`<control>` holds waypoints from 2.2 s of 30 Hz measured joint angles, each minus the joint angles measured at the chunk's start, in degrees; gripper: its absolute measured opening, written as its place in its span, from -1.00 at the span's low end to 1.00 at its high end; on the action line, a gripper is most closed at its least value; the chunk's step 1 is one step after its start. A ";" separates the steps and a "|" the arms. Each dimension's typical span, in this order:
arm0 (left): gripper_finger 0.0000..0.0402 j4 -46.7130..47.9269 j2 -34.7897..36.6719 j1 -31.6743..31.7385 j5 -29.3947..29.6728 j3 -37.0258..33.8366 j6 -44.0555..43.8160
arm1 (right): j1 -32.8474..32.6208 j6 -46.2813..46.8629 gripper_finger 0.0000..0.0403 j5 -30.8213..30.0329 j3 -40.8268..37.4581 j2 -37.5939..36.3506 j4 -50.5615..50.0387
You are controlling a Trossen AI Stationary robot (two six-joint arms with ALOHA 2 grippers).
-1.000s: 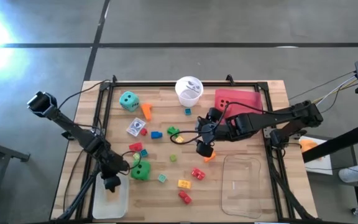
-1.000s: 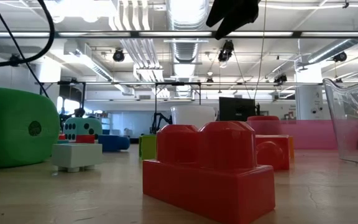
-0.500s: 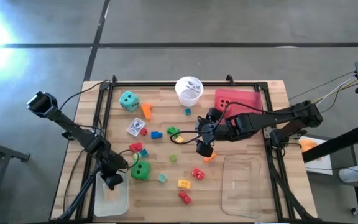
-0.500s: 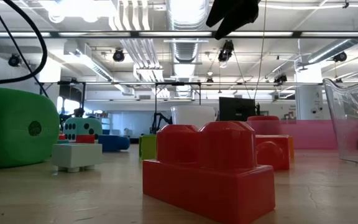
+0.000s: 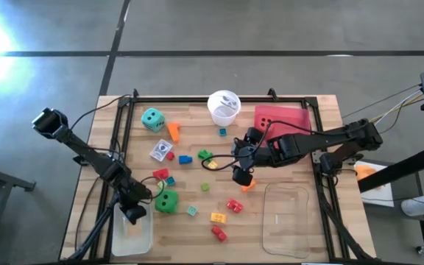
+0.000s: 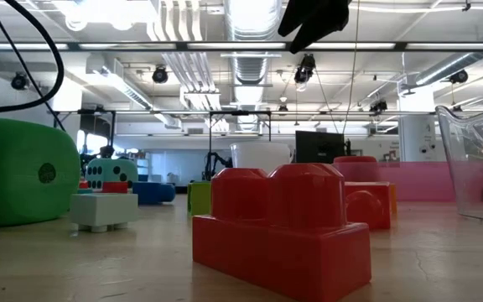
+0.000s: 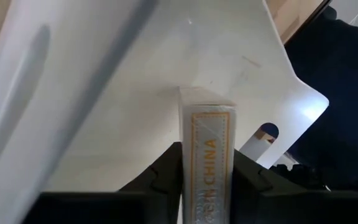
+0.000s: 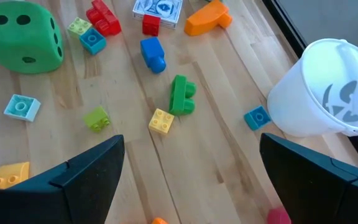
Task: Pick & Place Toys
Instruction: Put the orange deck of cards into the white bin
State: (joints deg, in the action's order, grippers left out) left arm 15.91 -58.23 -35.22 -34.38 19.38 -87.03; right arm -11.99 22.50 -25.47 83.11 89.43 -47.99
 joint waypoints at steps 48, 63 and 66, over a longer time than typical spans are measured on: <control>0.50 -4.54 0.10 0.11 -1.88 0.34 -9.81 | 0.01 -0.02 0.82 -0.03 -0.02 0.02 0.02; 0.51 2.15 -0.14 0.02 -0.28 3.02 2.30 | 0.02 -0.15 0.82 -0.02 -0.02 0.02 0.09; 0.51 8.83 -0.18 0.11 2.26 6.18 7.73 | 0.02 -0.15 0.82 -0.02 -0.01 0.02 0.09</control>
State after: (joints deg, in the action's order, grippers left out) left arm 24.74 -58.41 -35.11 -32.11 25.56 -79.30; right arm -11.97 22.35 -25.50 83.10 89.45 -47.90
